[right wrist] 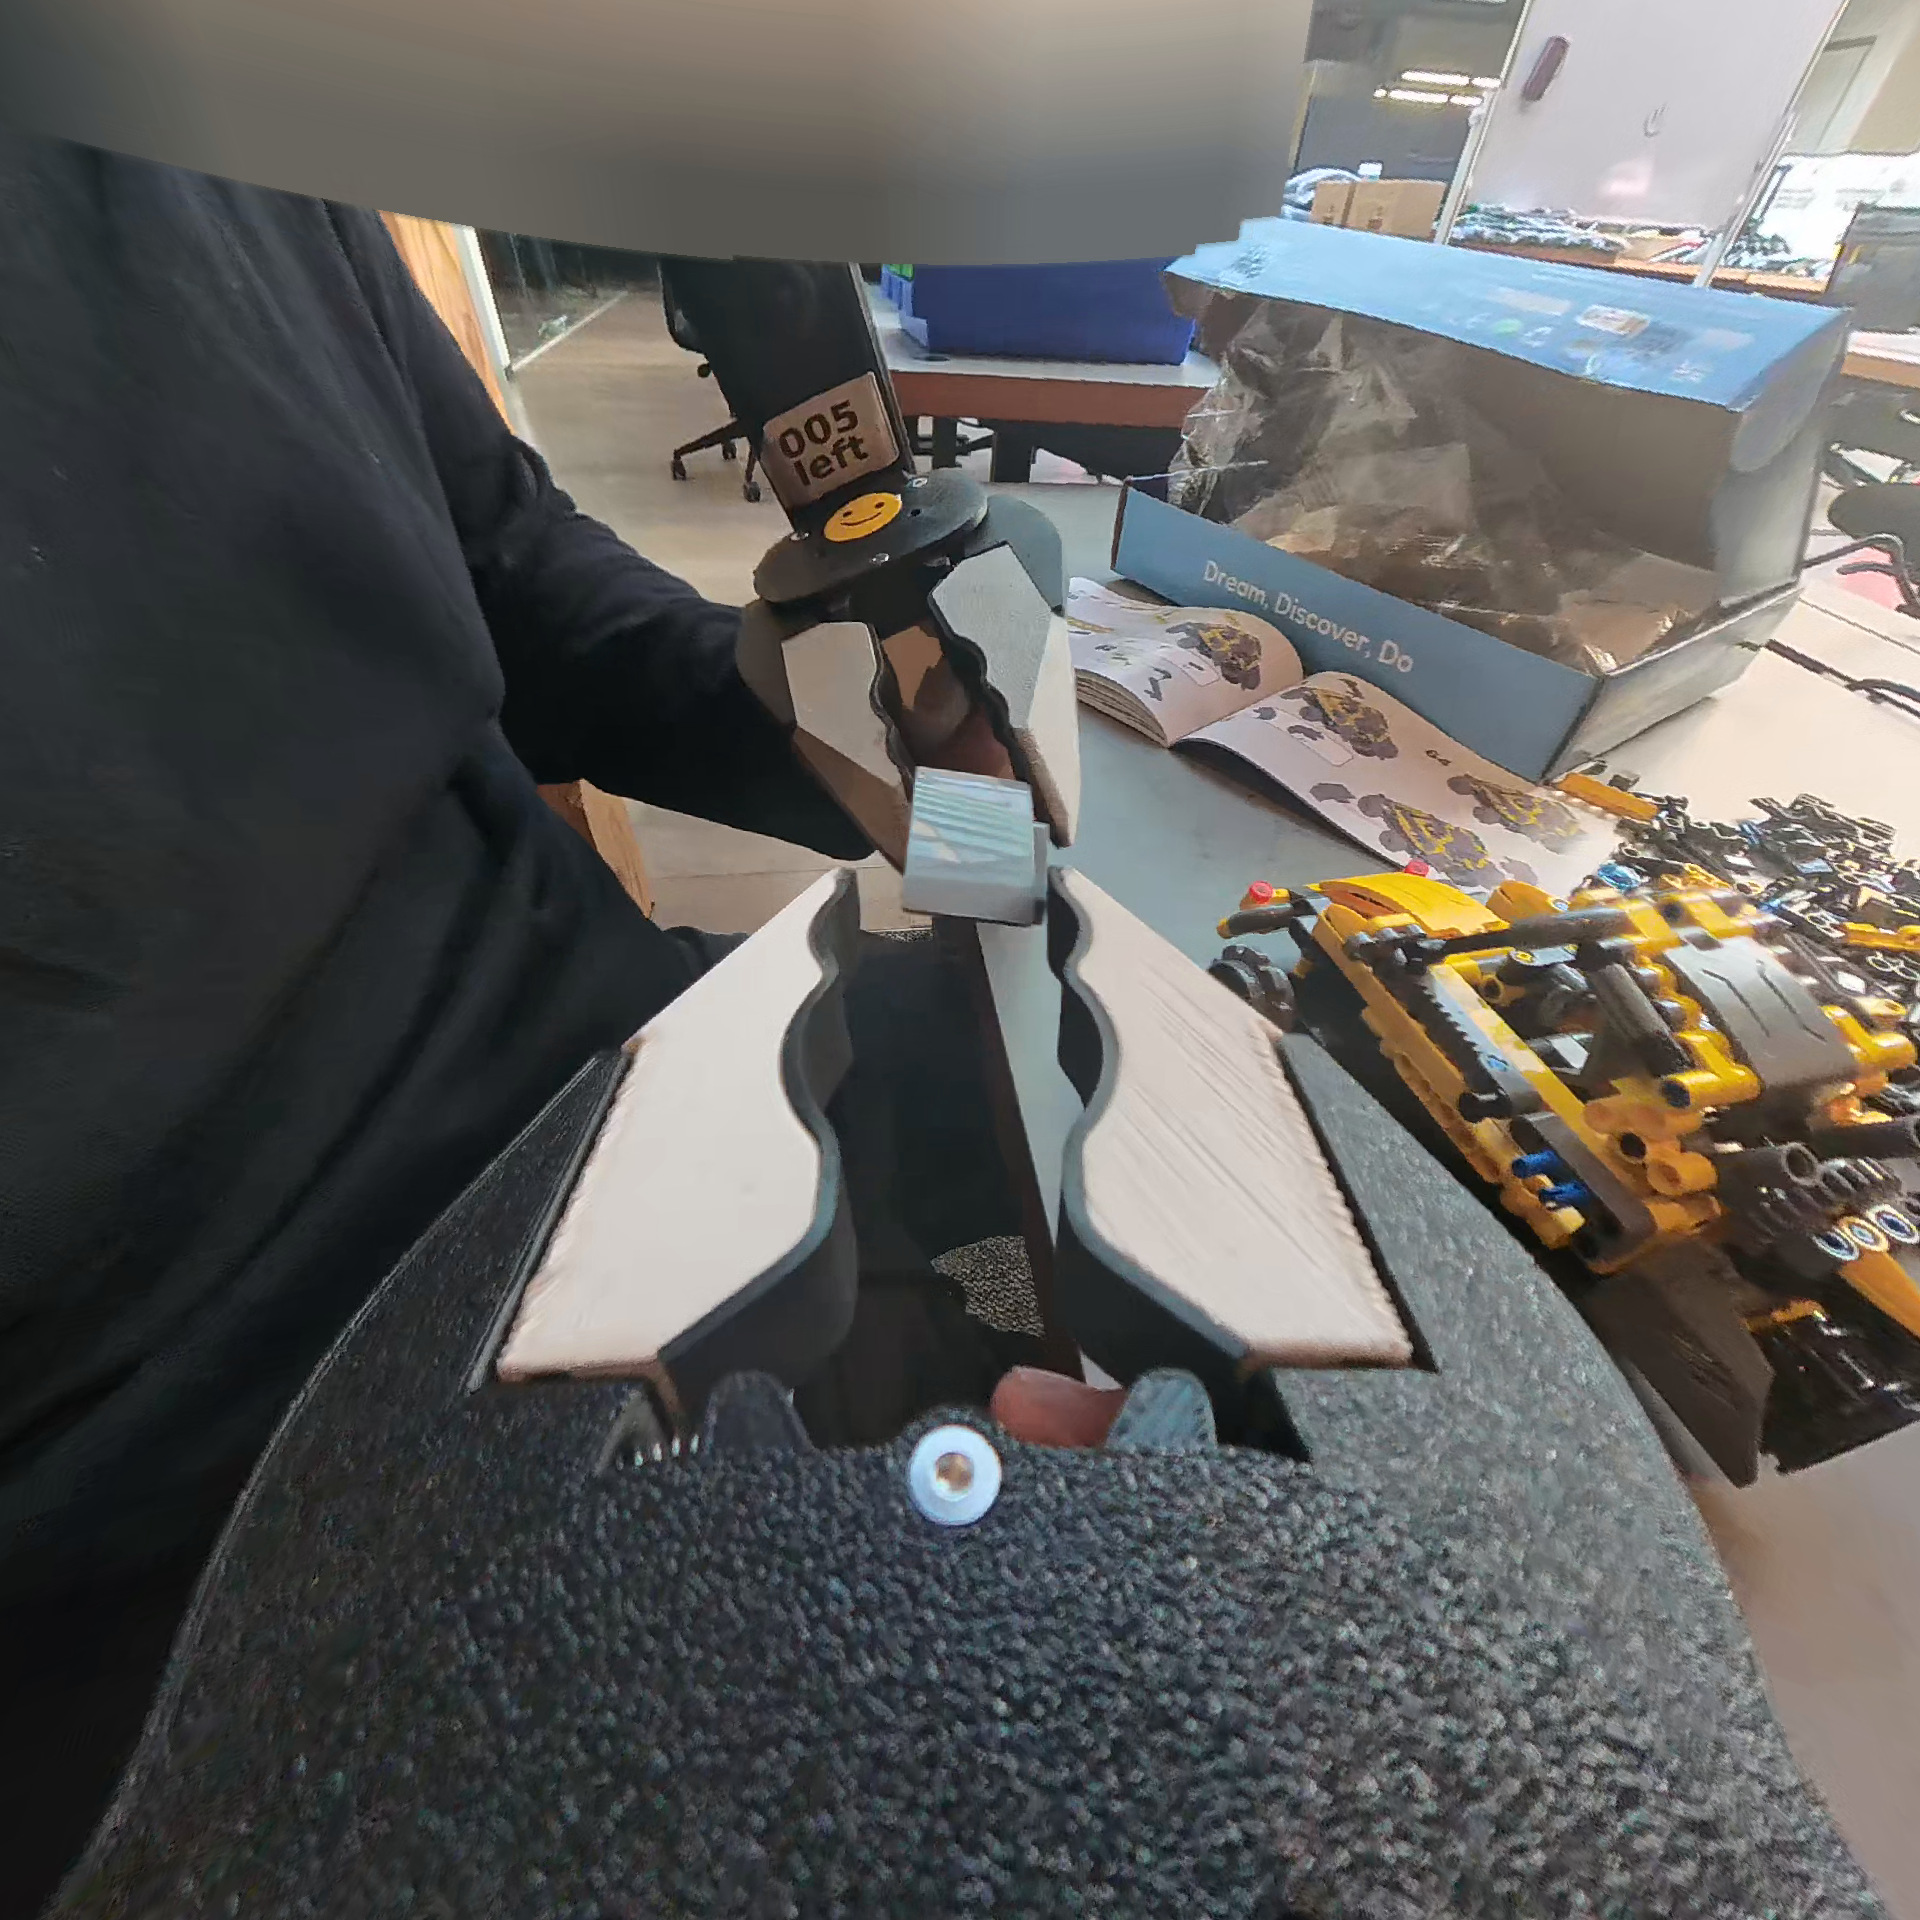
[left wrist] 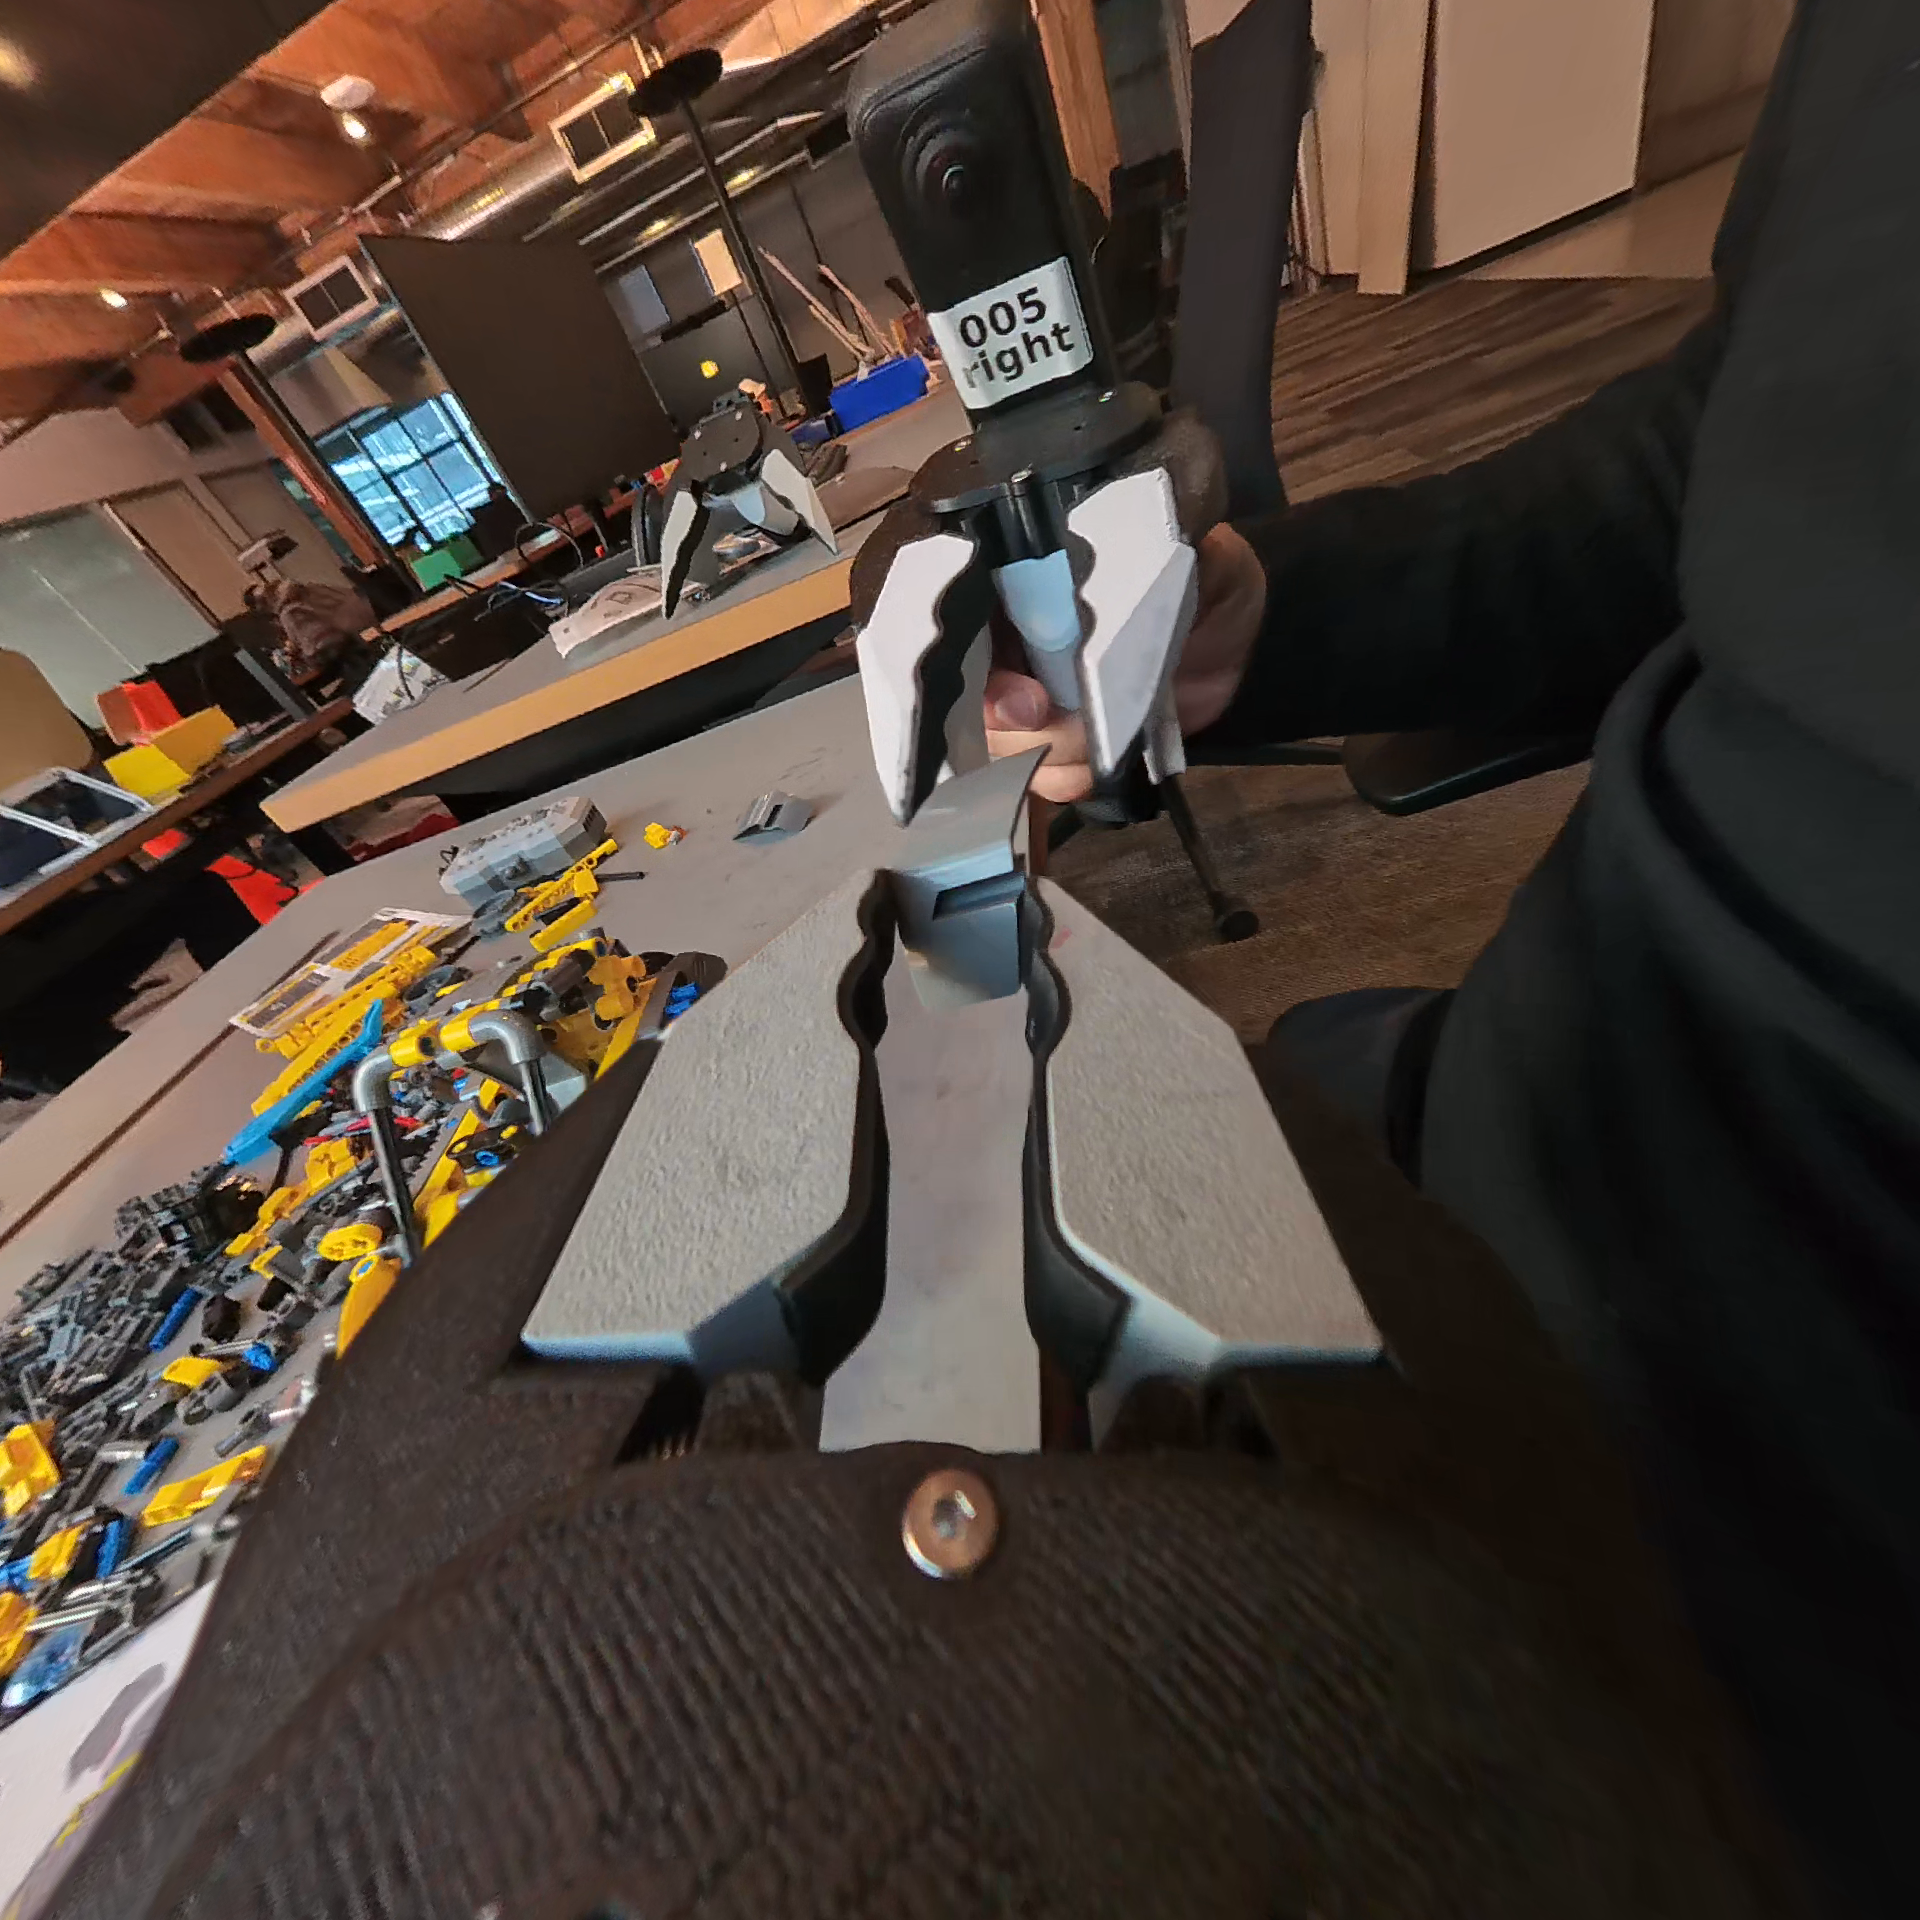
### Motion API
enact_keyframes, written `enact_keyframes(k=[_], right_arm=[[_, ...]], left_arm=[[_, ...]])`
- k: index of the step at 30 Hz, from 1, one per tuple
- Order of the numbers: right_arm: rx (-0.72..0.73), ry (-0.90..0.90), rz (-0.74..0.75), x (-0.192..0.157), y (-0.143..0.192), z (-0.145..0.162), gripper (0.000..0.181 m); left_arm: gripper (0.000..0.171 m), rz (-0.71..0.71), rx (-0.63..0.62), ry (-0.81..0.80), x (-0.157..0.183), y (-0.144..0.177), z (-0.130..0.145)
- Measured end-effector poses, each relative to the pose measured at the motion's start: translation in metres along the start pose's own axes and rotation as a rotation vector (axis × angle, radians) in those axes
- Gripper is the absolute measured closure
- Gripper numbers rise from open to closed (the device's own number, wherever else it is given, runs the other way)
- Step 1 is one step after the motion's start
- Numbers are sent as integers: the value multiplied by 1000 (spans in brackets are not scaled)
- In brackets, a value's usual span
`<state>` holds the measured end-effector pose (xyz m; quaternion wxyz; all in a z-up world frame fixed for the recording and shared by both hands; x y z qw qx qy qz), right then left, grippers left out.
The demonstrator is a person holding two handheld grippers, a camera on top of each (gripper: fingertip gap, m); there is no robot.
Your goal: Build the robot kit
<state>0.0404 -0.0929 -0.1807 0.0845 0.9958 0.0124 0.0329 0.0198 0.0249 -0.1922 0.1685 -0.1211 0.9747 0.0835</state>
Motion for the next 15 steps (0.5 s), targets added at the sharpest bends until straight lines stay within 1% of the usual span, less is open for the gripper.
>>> enact_keyframes(k=[4,6,8,10,15], right_arm=[[-6,60,39,-1,0,-2,159],[-25,77,35,-2,0,-1,158],[-26,74,12,-5,1,-2,152],[-35,46,5,-4,0,0,148],[-57,41,32,0,-2,5,154]], left_arm=[[151,-22,-8,-62,2,1,-2],[152,-31,-21,-113,5,0,-3],[151,-36,-50,-174,7,0,-1],[152,-76,-83,-248,9,-1,-1],[151,-133,-113,-354,12,-3,-3]])
Point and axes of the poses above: each gripper's, where its closed fingertips meet, y back along the fingers, z out of its underside, x = y × z across the jaws, the point moved 6 cm from there along y, back along the fingers, and after that the axes turned 6 degrees about z, right-handed, at the moved point
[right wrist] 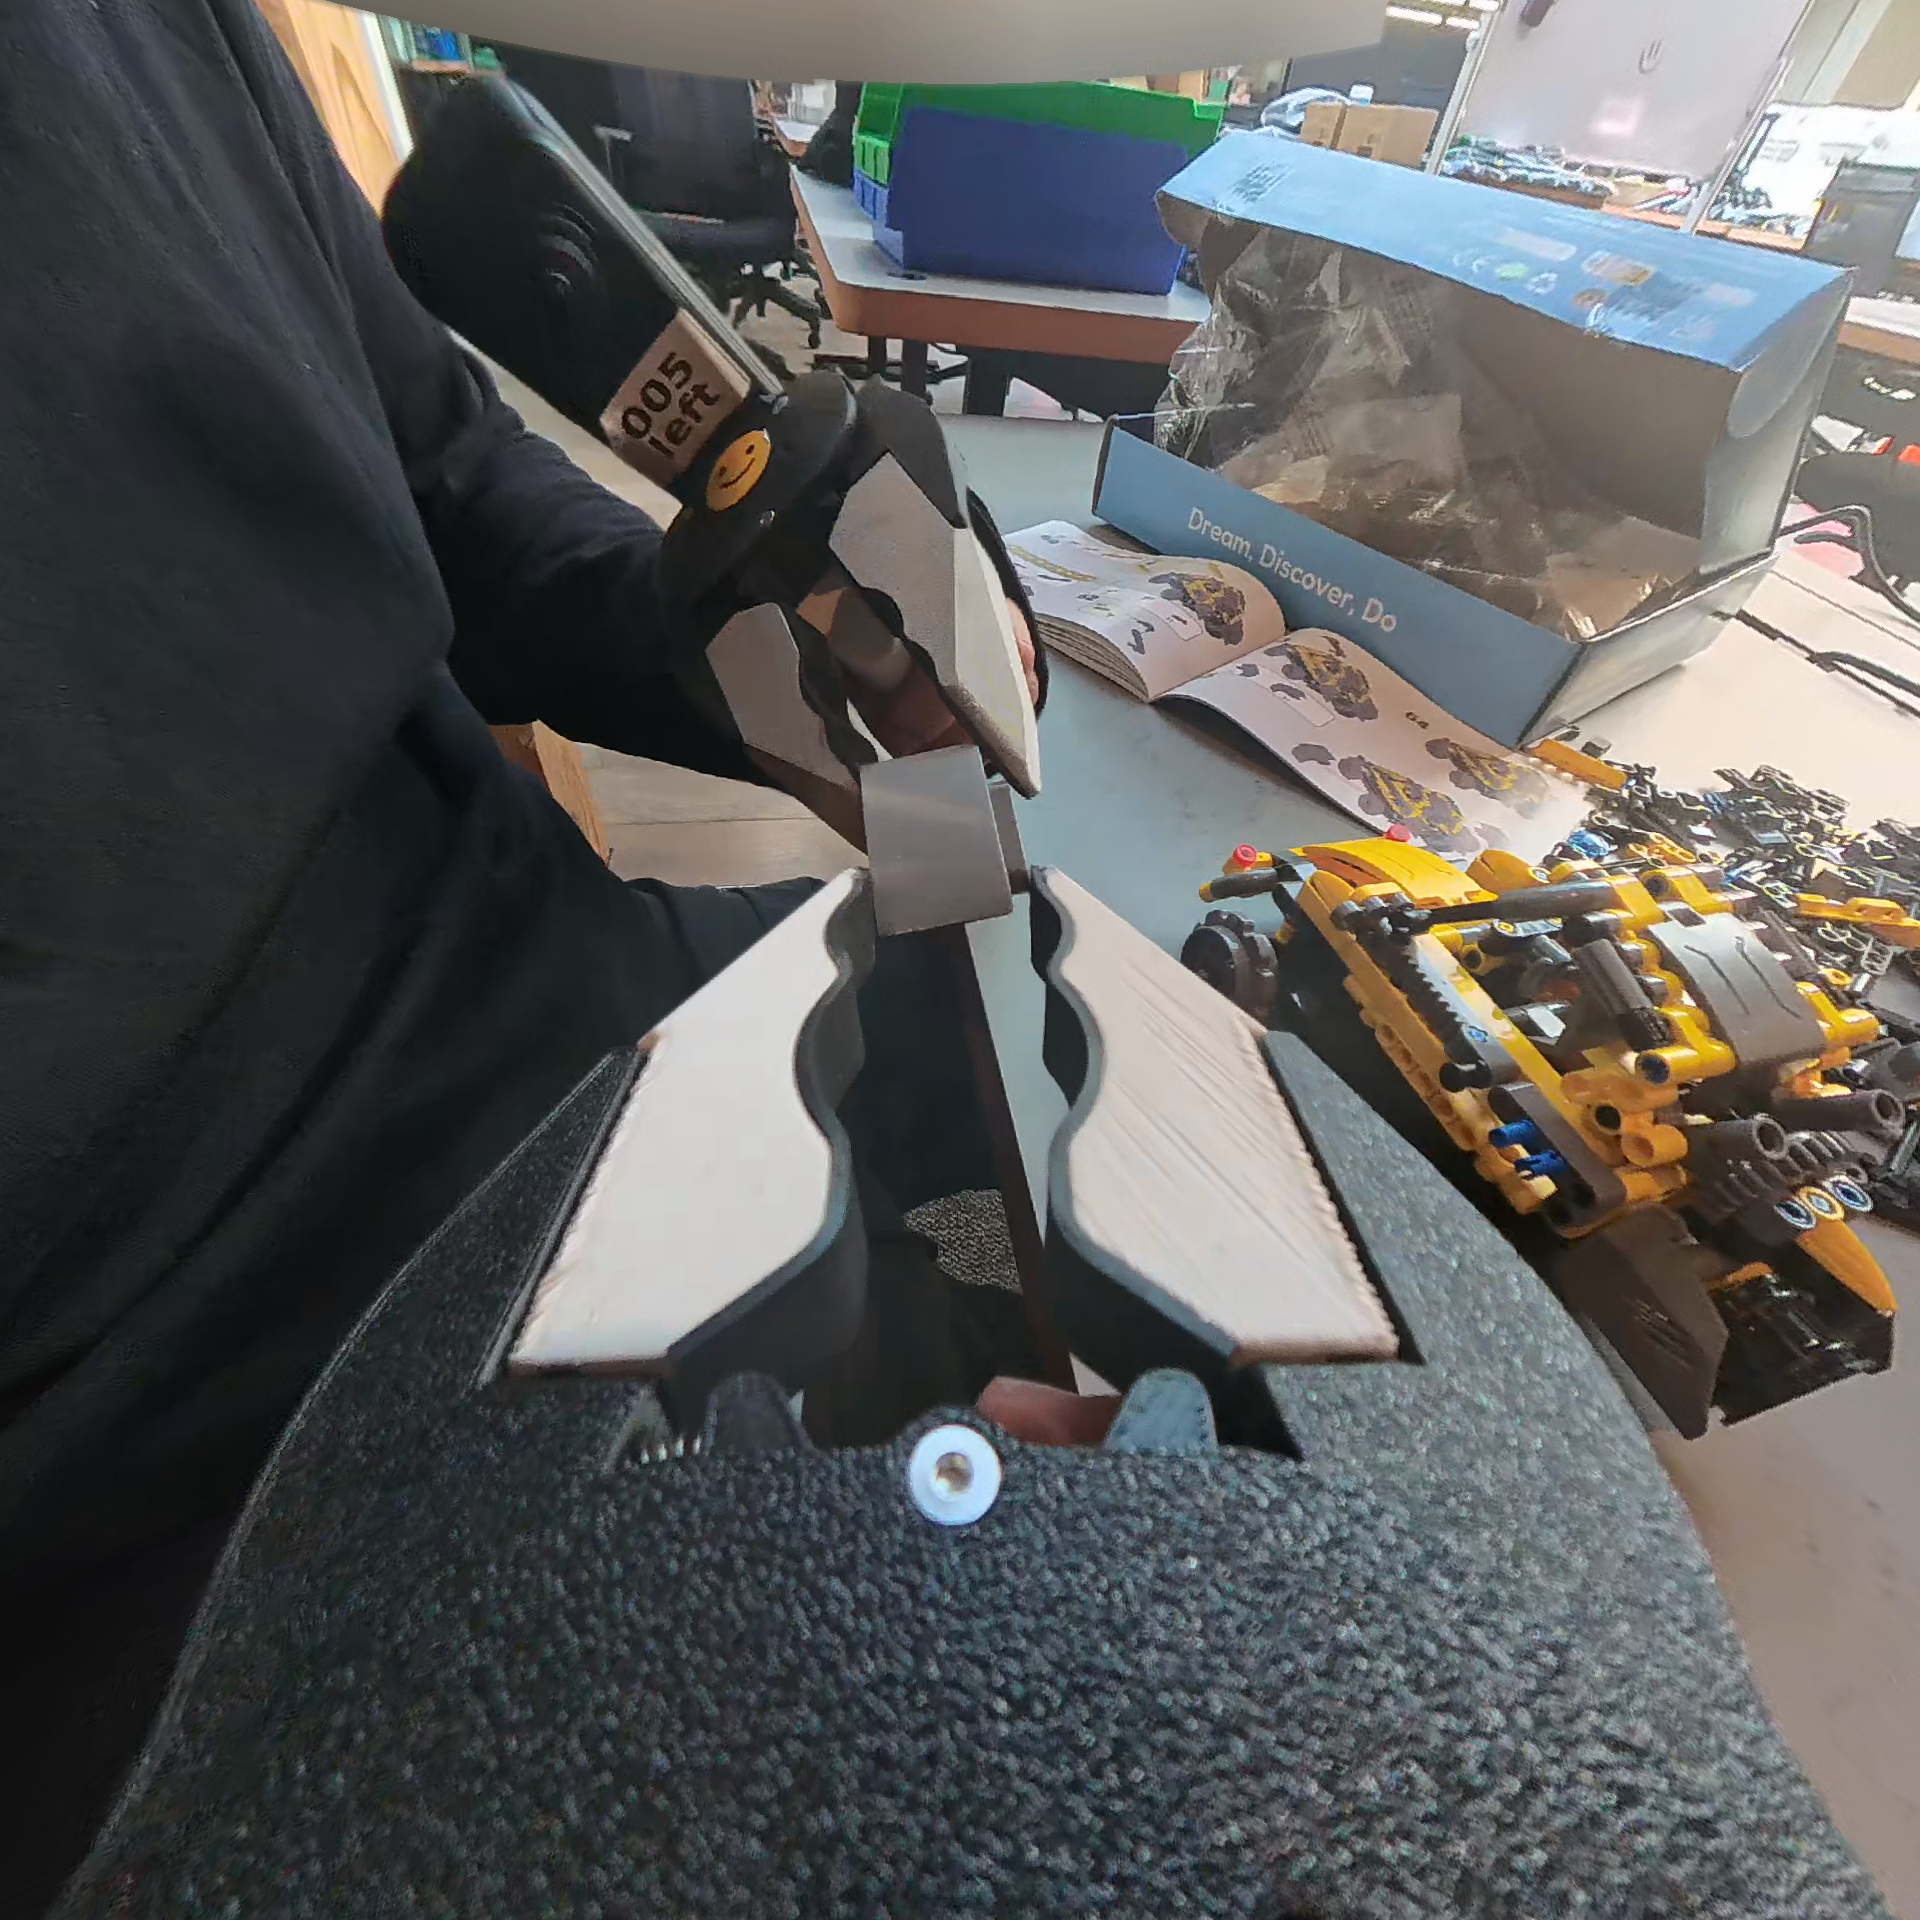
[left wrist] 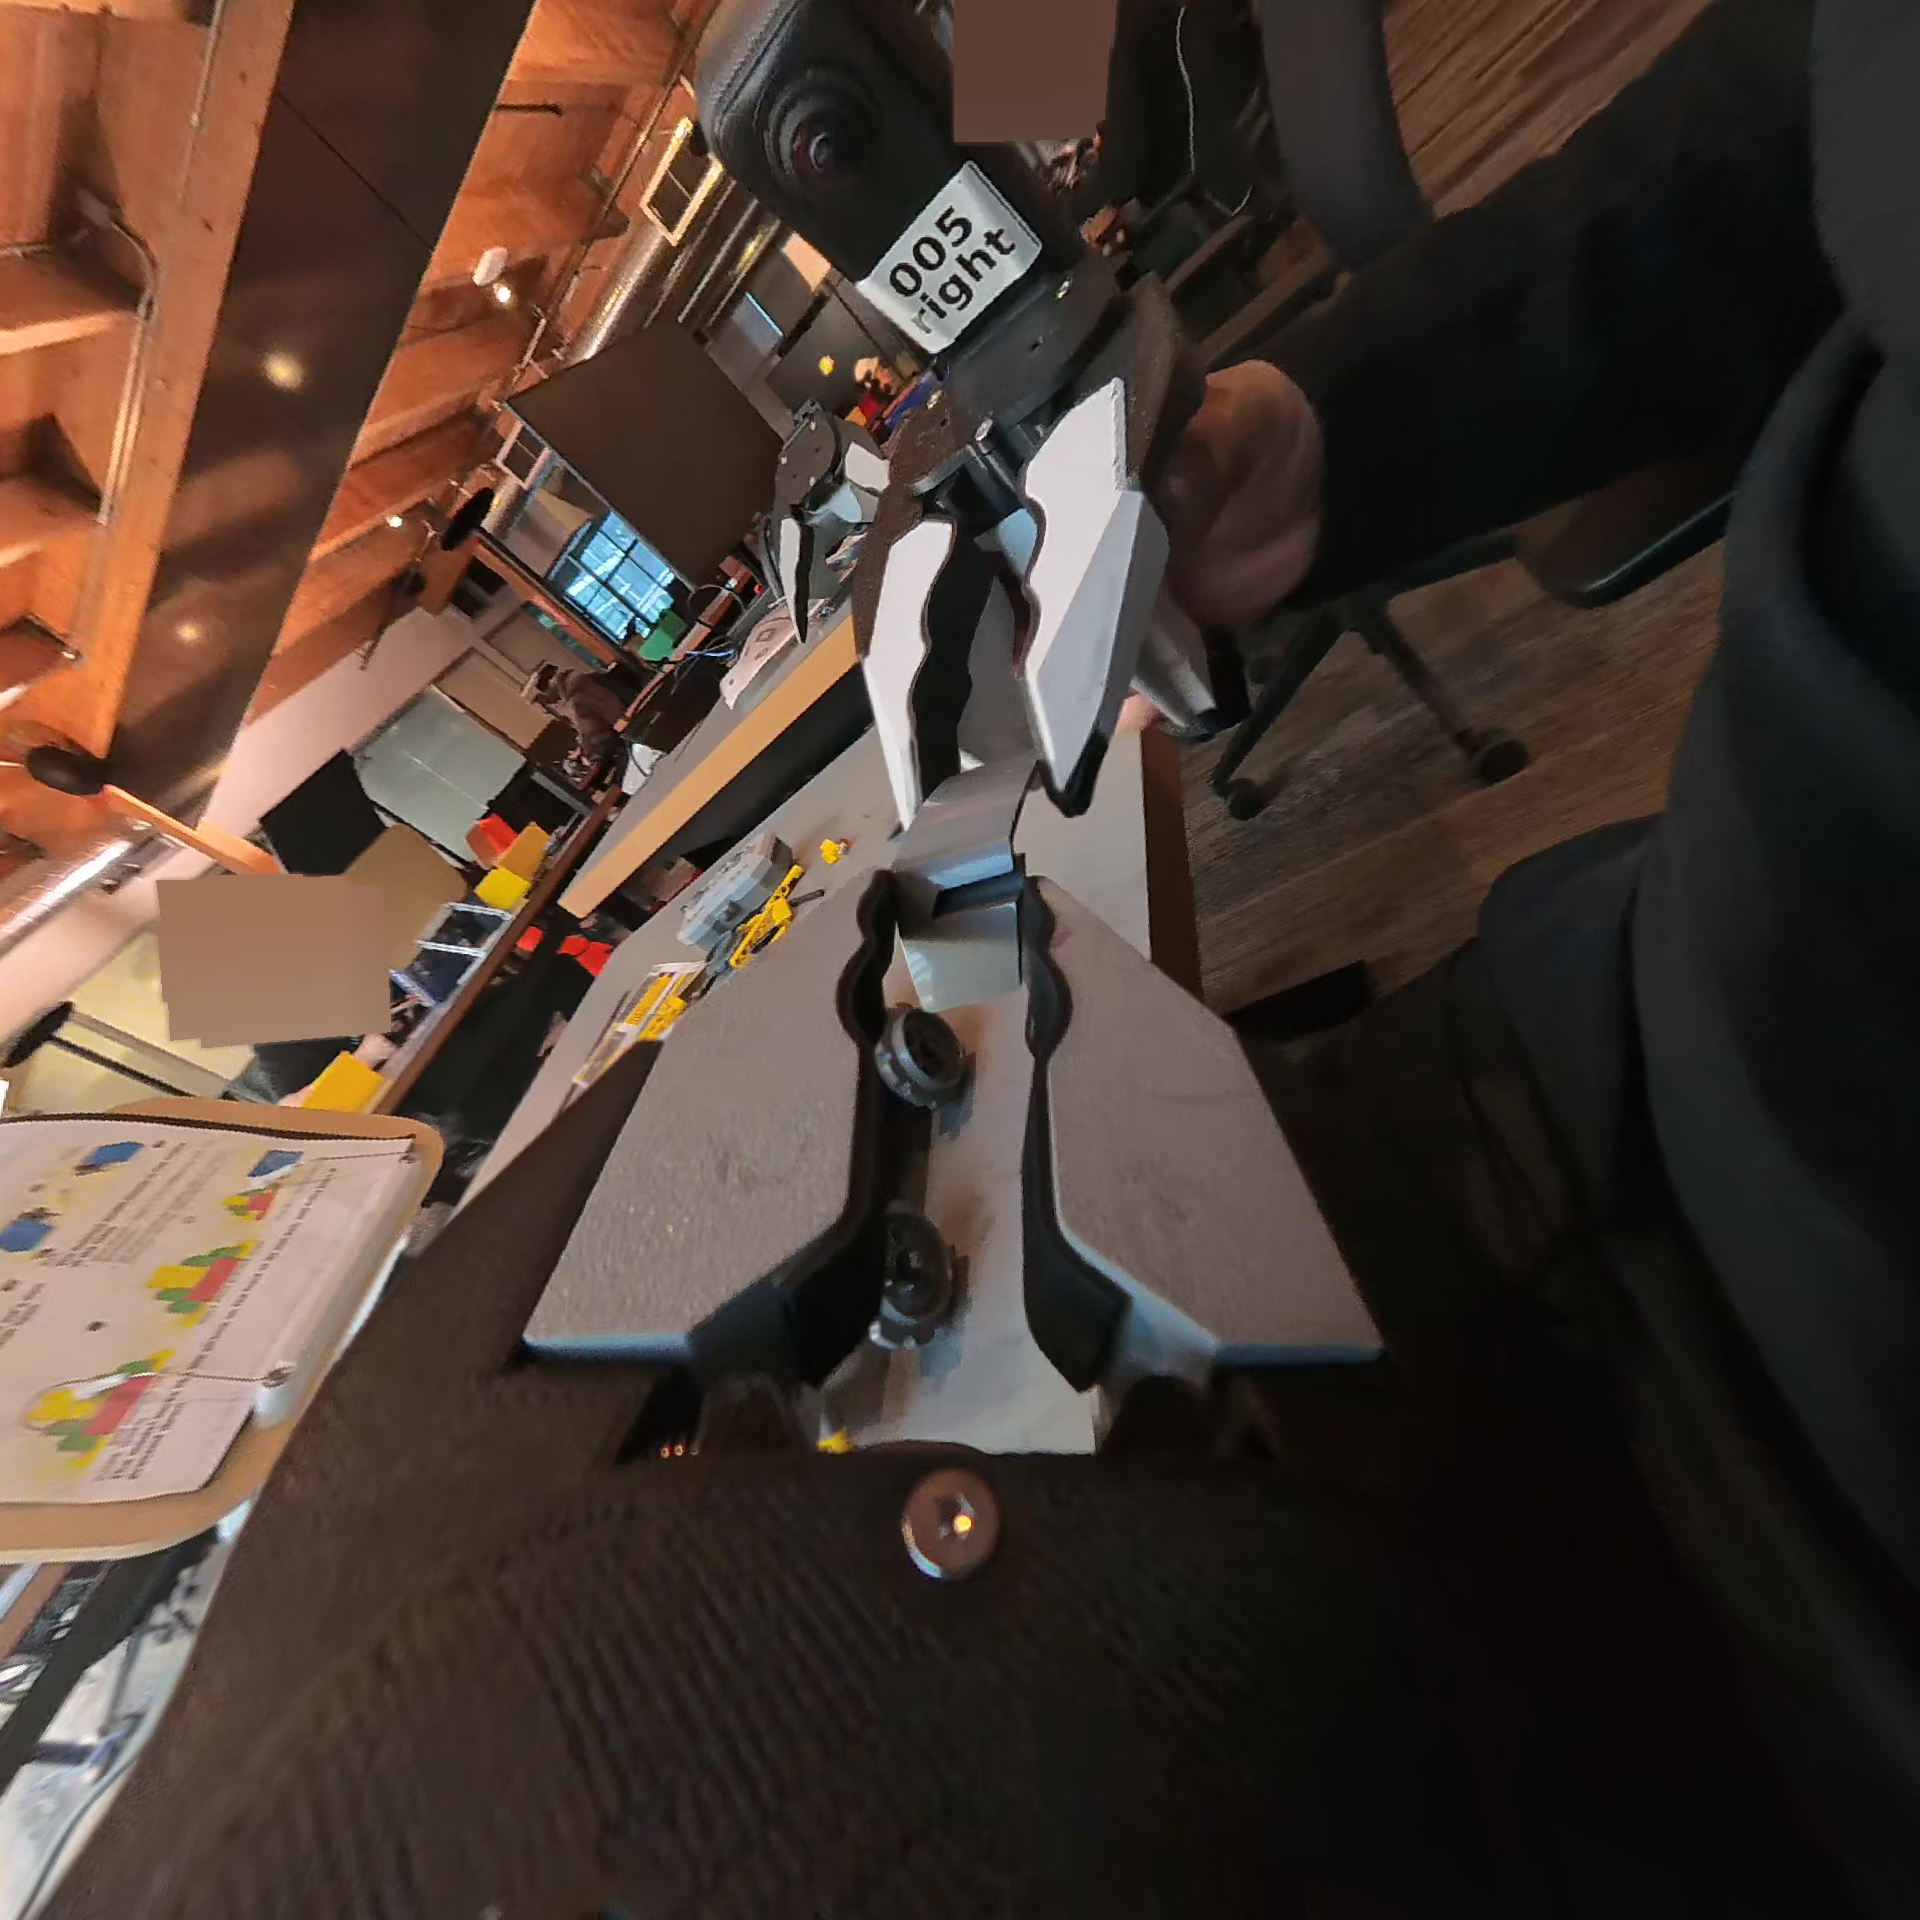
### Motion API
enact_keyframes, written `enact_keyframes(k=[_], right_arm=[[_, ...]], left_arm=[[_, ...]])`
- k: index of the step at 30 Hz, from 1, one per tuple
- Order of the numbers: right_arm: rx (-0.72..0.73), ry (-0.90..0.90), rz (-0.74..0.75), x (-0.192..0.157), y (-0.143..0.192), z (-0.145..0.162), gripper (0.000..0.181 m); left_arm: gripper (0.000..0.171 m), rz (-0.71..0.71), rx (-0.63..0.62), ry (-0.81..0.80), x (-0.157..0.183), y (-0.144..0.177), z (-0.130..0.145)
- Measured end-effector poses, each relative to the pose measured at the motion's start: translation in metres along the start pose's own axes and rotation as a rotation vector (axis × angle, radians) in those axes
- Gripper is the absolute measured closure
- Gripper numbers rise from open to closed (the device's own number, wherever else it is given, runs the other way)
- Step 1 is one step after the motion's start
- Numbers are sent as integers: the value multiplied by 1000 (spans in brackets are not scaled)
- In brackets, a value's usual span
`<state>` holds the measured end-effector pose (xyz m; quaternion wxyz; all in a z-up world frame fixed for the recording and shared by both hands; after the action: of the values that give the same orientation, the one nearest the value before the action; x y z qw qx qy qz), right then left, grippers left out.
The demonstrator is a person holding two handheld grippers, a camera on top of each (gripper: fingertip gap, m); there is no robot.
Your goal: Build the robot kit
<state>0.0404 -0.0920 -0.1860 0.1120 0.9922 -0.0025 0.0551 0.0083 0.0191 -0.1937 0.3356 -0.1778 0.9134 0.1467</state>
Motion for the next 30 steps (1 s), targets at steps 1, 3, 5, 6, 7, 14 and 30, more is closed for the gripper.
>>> enact_keyframes(k=[1,3,5,6,7,14,30], right_arm=[[-3,-1,-1,0,0,0,154],[-7,-1,5,2,0,1,154],[-23,1,30,5,-1,4,155],[-30,2,36,6,-1,5,155],[-30,4,35,5,-1,6,155],[-67,11,54,8,-3,10,157],[-123,60,87,31,7,22,158]], left_arm=[[151,-5,-3,-9,0,0,0],[151,-15,-4,-10,1,-1,2],[151,-31,-27,-19,0,-2,5],[151,-35,-38,-25,0,-3,7],[151,-35,-38,-28,1,-3,7],[151,-40,-56,-20,1,-4,12],[151,14,-165,187,-3,-12,30]])
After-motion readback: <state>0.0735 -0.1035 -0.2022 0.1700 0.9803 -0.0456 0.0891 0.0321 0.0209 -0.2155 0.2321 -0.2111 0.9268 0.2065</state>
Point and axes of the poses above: each gripper's, where its closed fingertips meet, y back along the fingers, z out of its underside, x = y × z across the jaws, the point moved 6 cm from there along y, back along the fingers, and after that the axes turned 6 degrees about z, right-handed, at the moved point
